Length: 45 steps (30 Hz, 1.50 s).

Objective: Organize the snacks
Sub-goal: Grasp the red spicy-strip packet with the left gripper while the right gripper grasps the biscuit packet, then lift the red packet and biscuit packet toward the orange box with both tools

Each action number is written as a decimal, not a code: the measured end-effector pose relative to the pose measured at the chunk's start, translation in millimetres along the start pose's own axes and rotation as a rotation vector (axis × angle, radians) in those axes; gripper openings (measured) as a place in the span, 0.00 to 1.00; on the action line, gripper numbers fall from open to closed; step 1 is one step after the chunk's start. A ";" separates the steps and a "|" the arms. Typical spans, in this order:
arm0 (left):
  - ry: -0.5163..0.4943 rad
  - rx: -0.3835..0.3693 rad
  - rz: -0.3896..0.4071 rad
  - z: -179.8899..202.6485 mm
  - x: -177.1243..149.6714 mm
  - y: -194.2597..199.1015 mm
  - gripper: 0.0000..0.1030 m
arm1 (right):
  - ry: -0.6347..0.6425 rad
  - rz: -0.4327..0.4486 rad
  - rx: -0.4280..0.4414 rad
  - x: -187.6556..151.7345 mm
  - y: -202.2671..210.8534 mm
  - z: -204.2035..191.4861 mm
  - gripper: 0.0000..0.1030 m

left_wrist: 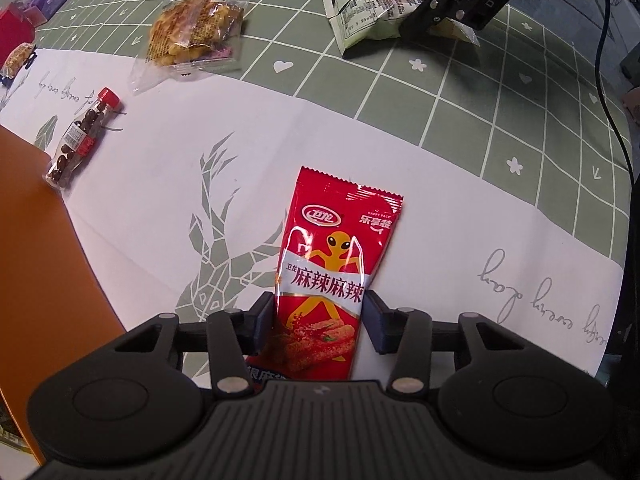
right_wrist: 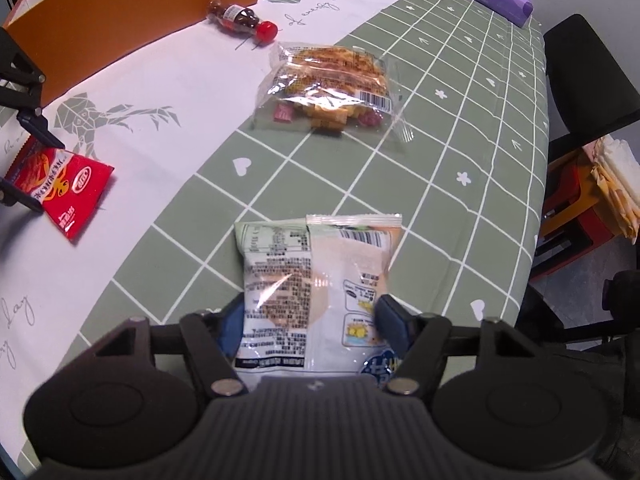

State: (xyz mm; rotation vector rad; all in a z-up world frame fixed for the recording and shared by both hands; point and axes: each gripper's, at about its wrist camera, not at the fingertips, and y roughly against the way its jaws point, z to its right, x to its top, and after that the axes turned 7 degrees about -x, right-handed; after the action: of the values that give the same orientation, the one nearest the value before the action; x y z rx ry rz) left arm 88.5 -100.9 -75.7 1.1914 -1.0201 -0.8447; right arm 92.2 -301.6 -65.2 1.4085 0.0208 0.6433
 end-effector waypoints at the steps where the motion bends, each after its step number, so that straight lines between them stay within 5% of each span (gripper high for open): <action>1: -0.003 0.003 0.000 3.1 -2.9 3.7 0.51 | 0.003 0.000 0.000 -0.2 1.1 -0.1 0.62; 13: -0.016 0.026 0.008 13.6 -5.9 15.0 0.49 | 0.016 -0.001 0.026 0.8 20.8 -5.9 0.43; 45: 0.040 0.143 0.134 2.0 -49.0 116.2 0.49 | 0.198 0.178 0.003 81.3 132.3 -87.7 0.41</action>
State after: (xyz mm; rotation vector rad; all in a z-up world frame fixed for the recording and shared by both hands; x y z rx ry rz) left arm 70.5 -34.4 30.0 1.2409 -1.1291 -0.6490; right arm 72.8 -184.5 68.0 1.3546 0.0539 0.9297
